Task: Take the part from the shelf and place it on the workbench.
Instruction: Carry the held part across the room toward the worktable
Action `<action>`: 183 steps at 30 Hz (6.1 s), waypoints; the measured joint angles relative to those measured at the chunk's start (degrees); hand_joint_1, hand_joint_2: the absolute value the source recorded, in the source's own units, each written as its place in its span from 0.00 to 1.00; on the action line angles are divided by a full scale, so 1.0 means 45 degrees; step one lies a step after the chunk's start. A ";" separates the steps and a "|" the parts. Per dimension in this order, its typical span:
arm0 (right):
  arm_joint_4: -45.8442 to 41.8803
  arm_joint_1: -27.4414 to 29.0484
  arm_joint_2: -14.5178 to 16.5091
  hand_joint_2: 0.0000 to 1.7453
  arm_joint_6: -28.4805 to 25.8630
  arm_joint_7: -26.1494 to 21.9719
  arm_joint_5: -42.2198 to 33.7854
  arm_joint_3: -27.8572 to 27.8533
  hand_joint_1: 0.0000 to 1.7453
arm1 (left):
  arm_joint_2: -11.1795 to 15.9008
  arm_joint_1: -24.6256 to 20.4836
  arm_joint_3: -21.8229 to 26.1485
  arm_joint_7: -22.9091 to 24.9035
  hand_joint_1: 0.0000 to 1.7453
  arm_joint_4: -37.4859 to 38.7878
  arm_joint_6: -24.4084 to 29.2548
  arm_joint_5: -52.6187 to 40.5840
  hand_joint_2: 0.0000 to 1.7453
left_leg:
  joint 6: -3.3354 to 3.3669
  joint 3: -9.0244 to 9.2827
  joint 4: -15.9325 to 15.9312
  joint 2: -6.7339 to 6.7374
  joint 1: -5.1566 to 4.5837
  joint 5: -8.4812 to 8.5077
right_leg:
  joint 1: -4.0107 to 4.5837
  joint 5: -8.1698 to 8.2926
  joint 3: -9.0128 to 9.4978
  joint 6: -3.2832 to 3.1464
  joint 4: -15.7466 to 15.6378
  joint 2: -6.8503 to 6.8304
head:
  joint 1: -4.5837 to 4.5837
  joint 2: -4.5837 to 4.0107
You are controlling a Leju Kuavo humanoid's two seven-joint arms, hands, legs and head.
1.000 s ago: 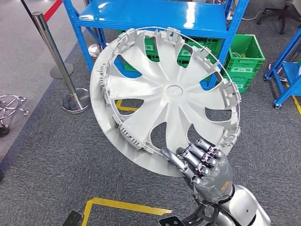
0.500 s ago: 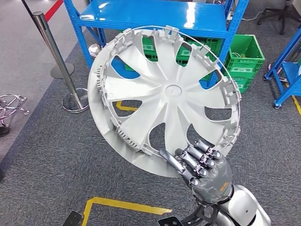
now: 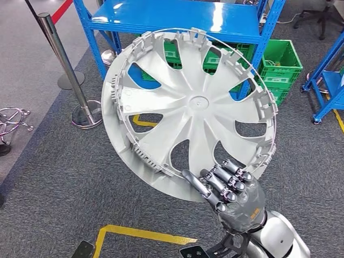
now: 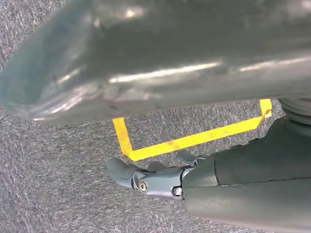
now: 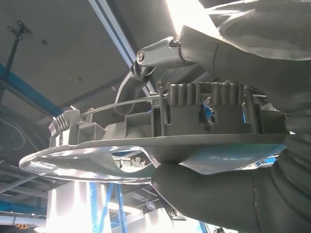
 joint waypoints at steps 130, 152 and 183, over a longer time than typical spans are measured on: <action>-0.0574 0.0179 0.0965 1.00 -0.0073 -0.2310 -0.0045 -0.1141 1.00 | 0.0055 -0.0294 -0.0431 0.0221 0.00 0.0063 -0.0424 0.0648 0.00 | 0.0260 0.0186 0.0124 -0.1219 -0.0009 -0.0371 | -0.0195 -0.0149 -0.1196 0.0319 0.1615 0.0534 | -0.0443 -0.0005; -0.0652 0.0265 0.1208 1.00 -0.0085 -0.2527 -0.0083 -0.1317 1.00 | 0.0157 -0.0215 -0.0548 0.0305 0.00 0.0063 -0.0372 0.0651 0.00 | 0.0277 0.0130 0.0093 0.0418 -0.0144 -0.0421 | 0.0005 -0.0670 -0.0163 0.0131 0.0682 -0.1238 | -0.0547 -0.0005; -0.0735 0.0291 0.1294 1.00 -0.0097 -0.2543 -0.0016 -0.1484 1.00 | 0.0159 -0.0218 -0.0563 0.0369 0.00 0.0073 -0.0380 0.0686 0.00 | 0.0249 0.0092 0.0013 0.0275 -0.0113 -0.0297 | -0.0065 -0.0842 -0.0159 0.0238 0.0852 -0.0888 | -0.0595 -0.0007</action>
